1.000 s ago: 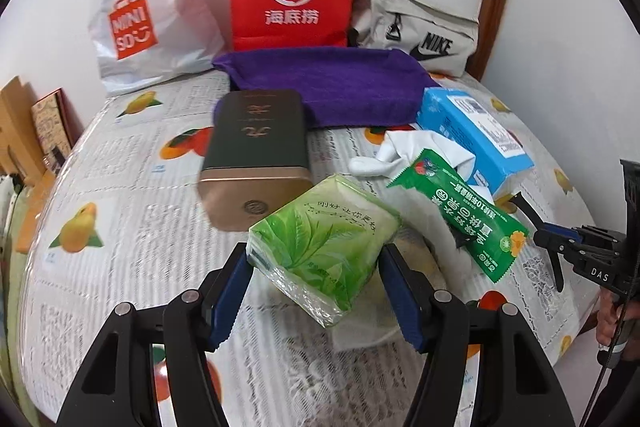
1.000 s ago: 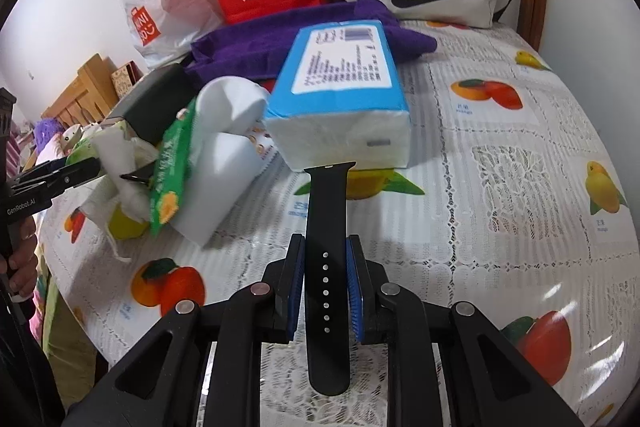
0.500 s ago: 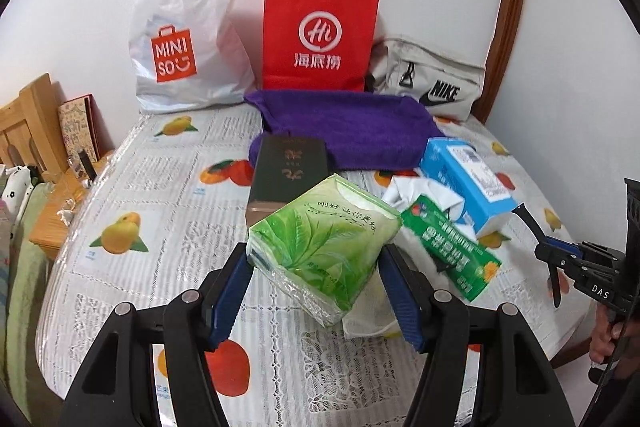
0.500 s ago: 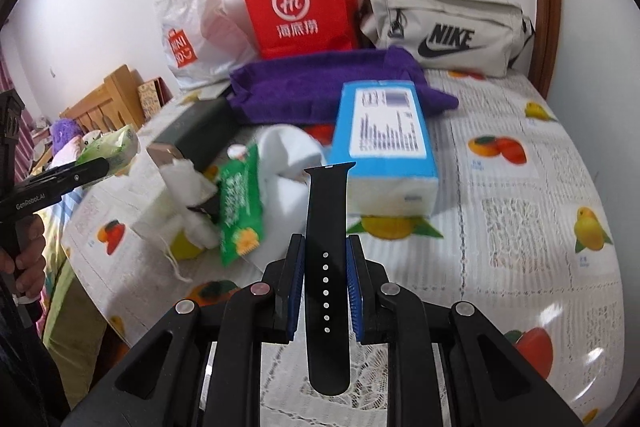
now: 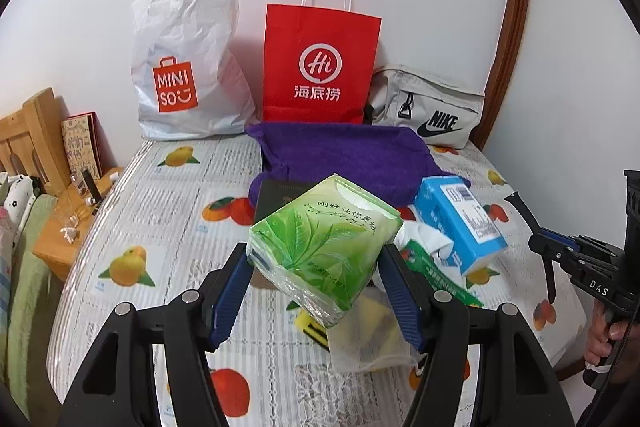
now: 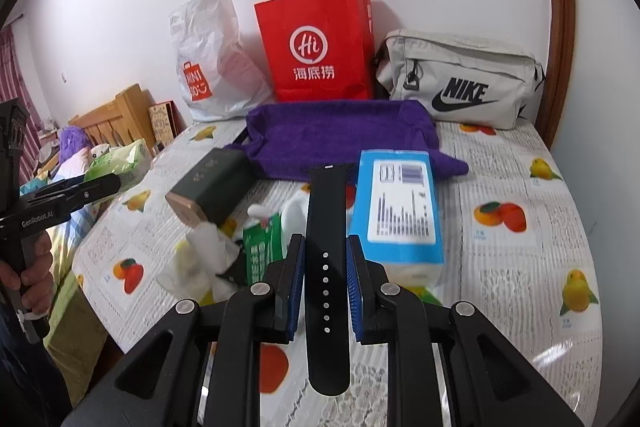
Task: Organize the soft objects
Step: 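Carry the strap with the right tool while the left tool carries the tissue pack to the purple towel, then open the right tool over the towel while the left tool releases the tissue pack there, then grasp the green snack packet with the right tool while the left tool grasps the white mesh bag, then carry the snack packet with the right tool while the left tool carries the mesh bag to the towel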
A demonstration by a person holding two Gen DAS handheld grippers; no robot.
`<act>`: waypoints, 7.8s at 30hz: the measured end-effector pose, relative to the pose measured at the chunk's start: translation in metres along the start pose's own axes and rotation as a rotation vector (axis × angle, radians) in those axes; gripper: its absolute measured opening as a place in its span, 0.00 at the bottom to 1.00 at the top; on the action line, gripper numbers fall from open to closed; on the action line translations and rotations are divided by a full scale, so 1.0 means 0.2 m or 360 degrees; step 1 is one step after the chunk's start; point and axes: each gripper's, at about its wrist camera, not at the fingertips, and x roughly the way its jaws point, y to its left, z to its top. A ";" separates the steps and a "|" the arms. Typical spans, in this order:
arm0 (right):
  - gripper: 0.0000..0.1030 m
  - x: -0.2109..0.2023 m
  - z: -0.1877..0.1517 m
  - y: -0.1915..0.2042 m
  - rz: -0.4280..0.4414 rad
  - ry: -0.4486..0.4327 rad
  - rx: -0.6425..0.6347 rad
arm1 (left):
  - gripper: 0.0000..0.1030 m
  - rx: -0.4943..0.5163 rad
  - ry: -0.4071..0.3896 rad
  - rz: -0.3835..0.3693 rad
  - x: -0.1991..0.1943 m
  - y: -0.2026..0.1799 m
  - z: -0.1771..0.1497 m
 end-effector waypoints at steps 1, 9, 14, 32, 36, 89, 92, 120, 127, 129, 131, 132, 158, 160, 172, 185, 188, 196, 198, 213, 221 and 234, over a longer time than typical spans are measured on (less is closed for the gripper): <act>0.19 0.01 0.02 0.00 0.0003 -0.0004 0.0001 | 0.61 -0.0001 -0.0002 -0.0001 0.00 0.00 0.01; 0.19 0.10 0.17 -0.03 0.0008 -0.0005 0.0009 | 0.61 -0.0011 0.0002 0.0000 0.07 -0.01 0.15; 0.19 0.18 0.27 -0.06 0.0011 0.0004 0.0013 | 0.61 -0.0015 0.0020 0.0002 0.15 -0.02 0.24; 0.19 0.63 0.61 -0.21 0.0024 0.0067 0.0026 | 0.61 -0.0097 0.0175 0.0063 0.63 0.05 0.44; 0.19 0.76 0.67 -0.26 0.0011 0.0099 0.0025 | 0.61 -0.0111 0.0229 0.0085 0.77 0.06 0.48; 0.21 1.49 0.71 -0.50 -0.0006 0.0567 0.0097 | 0.62 -0.0295 0.0487 0.0146 1.59 0.17 0.69; 0.37 1.49 0.71 -0.49 0.0000 0.0558 0.0091 | 0.63 -0.0281 0.0500 0.0156 1.60 0.16 0.69; 0.80 0.58 0.46 -0.02 -0.0051 0.0200 -0.0077 | 0.72 -0.0321 0.0304 0.0089 0.73 0.22 0.49; 0.77 0.41 0.13 0.19 -0.0131 0.0252 -0.0187 | 0.72 -0.0384 0.0309 0.0115 0.55 0.26 0.24; 0.70 0.39 0.06 0.24 -0.0128 0.0273 -0.0228 | 0.72 -0.0366 0.0269 0.0131 0.49 0.26 0.18; 0.65 0.39 0.01 0.29 -0.0114 0.0286 -0.0266 | 0.72 -0.0356 0.0254 0.0161 0.45 0.26 0.13; 0.64 0.40 -0.02 0.31 -0.0127 0.0299 -0.0291 | 0.72 -0.0356 0.0259 0.0163 0.44 0.26 0.10; 0.33 0.42 -0.07 0.38 -0.0094 0.0367 -0.0281 | 0.72 -0.0381 0.0369 0.0044 0.42 0.34 -0.22; 0.33 0.37 -0.07 0.35 -0.0090 0.0330 -0.0231 | 0.72 -0.0368 0.0383 0.0017 0.42 0.32 -0.23; 0.33 0.13 -0.23 0.11 -0.0073 0.0214 -0.0008 | 0.72 -0.0155 0.0446 -0.0084 0.44 0.03 -0.29; 0.33 0.11 -0.46 -0.14 -0.0115 0.0243 0.0188 | 0.23 0.0094 0.0446 0.0028 0.53 -0.19 -0.35; 0.33 0.11 -0.47 -0.15 -0.0106 0.0232 0.0209 | 0.10 0.0076 0.0437 -0.0015 0.50 -0.16 -0.34; 0.32 0.15 -0.49 -0.17 -0.0105 0.0226 0.0262 | 0.06 0.0060 0.0387 -0.0066 0.40 -0.08 -0.32; 0.32 0.15 -0.49 -0.18 -0.0111 0.0226 0.0276 | 0.06 0.0047 0.0373 -0.0054 0.38 -0.05 -0.32; 0.30 0.13 -0.49 -0.17 -0.0151 0.0229 0.0313 | 0.04 0.0009 0.0355 -0.0080 0.31 0.02 -0.34; 0.30 0.16 -0.52 -0.14 -0.0148 0.0270 0.0269 | 0.53 0.0043 0.0388 -0.0114 0.36 -0.05 -0.40; 0.30 0.23 -0.52 -0.18 -0.0155 0.0323 0.0292 | 0.57 0.0196 0.0421 -0.0078 0.50 -0.16 -0.42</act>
